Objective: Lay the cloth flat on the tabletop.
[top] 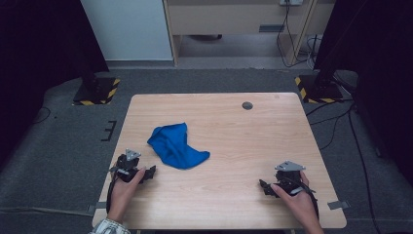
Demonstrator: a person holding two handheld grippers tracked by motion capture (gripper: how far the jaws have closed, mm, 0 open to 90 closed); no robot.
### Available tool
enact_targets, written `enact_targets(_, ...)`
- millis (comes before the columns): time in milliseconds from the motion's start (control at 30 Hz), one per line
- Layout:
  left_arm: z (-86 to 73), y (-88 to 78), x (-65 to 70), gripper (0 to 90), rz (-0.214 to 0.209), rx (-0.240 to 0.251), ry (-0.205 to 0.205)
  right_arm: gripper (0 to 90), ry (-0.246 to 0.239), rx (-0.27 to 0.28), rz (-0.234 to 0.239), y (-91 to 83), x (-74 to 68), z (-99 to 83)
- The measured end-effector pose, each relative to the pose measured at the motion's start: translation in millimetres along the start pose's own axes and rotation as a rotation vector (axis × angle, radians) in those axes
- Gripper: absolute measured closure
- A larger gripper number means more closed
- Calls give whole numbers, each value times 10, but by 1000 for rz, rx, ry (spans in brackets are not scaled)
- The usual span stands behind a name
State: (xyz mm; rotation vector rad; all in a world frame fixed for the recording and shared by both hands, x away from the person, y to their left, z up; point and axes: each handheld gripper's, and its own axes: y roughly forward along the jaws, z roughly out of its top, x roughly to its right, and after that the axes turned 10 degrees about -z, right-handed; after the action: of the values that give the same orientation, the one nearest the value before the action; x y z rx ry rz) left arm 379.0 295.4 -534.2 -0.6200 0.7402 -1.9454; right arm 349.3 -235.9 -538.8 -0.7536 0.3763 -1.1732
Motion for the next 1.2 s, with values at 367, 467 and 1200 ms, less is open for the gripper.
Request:
enact_targets(367, 152, -82, 44, 95, -34, 54, 12, 7, -2, 1, 0, 10, 1, 9)
enact_targets(467, 220, -93, 20, 99, -24, 70, 30, 8, -6, 3, -1, 18, 1, 15)
enact_targets(1200, 1001, 48, -61, 345, -81, 75, 82, 8, -2, 3, -2, 23, -2, 21)
